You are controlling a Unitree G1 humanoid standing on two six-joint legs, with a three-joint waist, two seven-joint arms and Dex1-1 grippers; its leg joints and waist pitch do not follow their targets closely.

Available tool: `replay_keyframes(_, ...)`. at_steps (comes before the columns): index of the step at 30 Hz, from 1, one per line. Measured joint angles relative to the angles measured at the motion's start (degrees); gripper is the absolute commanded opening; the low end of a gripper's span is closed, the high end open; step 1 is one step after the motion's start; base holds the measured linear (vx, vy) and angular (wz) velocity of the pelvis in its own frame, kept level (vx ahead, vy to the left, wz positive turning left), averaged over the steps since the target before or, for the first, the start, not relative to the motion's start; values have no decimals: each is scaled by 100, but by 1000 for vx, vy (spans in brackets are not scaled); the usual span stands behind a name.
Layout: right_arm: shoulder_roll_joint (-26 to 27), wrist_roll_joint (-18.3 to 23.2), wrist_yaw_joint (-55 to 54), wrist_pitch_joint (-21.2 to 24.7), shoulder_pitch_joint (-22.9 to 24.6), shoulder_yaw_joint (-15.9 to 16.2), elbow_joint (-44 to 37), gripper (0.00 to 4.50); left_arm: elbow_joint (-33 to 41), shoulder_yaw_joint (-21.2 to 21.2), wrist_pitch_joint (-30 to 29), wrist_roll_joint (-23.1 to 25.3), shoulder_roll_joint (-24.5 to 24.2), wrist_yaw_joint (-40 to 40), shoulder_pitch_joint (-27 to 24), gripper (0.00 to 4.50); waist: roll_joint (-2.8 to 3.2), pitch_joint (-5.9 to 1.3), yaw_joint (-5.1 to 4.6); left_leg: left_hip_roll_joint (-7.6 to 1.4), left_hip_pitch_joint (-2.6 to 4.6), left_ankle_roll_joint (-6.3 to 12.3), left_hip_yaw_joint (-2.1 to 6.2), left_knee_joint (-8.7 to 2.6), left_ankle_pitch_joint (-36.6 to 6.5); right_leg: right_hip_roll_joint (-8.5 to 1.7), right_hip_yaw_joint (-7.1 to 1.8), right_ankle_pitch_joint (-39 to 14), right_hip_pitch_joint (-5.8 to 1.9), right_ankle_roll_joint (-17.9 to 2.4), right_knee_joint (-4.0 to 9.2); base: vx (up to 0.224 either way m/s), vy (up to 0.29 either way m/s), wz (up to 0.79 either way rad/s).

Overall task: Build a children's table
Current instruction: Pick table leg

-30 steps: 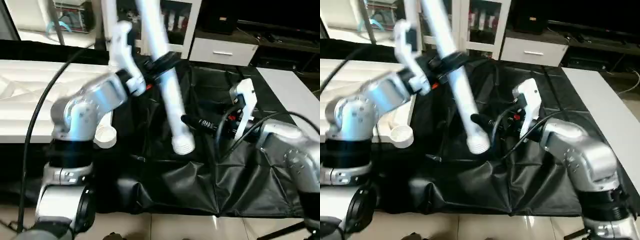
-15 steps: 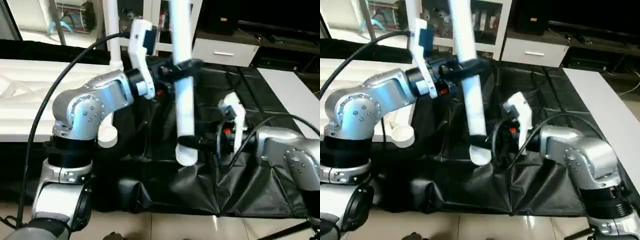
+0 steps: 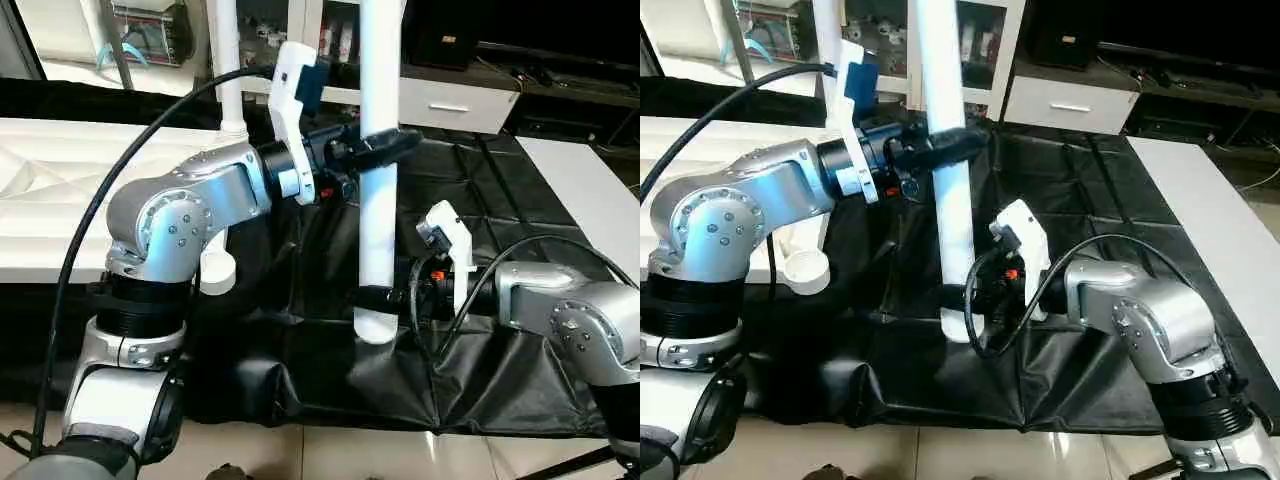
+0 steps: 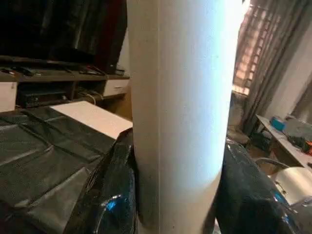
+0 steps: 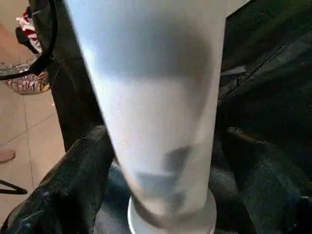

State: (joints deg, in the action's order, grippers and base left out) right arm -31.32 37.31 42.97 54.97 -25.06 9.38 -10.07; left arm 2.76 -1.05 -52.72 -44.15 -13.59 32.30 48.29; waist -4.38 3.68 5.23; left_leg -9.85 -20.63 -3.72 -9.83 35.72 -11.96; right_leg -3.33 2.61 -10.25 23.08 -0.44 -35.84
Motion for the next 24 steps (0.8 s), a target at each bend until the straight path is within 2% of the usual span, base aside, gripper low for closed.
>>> replay_keyframes(2,6,-27,1,0,0,1,0,314,42,0,-17,0,-2,6,0,172,0,0,0,0,0,0,0,0,0,0,0,0,0,0,0,0,0,0)
replay_keyframes(6,7,-72,25,0,0,24,0,295,85,0,-39,1,-10,11,0,172,-1,0,0,0,0,0,0,0,0,0,0,0,0,1,0,0,0,0)
replay_keyframes(7,7,-82,32,0,0,34,0,271,85,-1,-40,1,-11,14,0,172,-2,1,0,0,0,-1,0,0,0,0,0,-1,0,1,0,0,0,0)
replay_keyframes(10,6,-92,103,0,0,81,0,257,85,-3,-39,12,-27,71,0,172,-2,0,0,0,0,0,0,0,0,0,0,-1,0,1,0,0,0,0)
replay_keyframes(13,-6,-101,132,0,1,152,-6,222,84,-50,-39,25,-40,117,0,172,-2,1,3,0,-1,0,0,0,0,0,0,-1,1,1,0,0,0,0)
replay_keyframes(17,-46,-173,184,-20,28,234,-79,204,84,-124,-50,35,-26,129,0,172,-2,0,5,0,-2,-1,0,0,0,0,0,0,1,1,0,0,0,0)
replay_keyframes(24,-34,-211,200,-77,46,243,-94,198,121,-143,-54,60,-32,188,0,172,-2,0,4,0,-1,-1,1,0,1,0,0,-1,1,2,0,0,0,0)
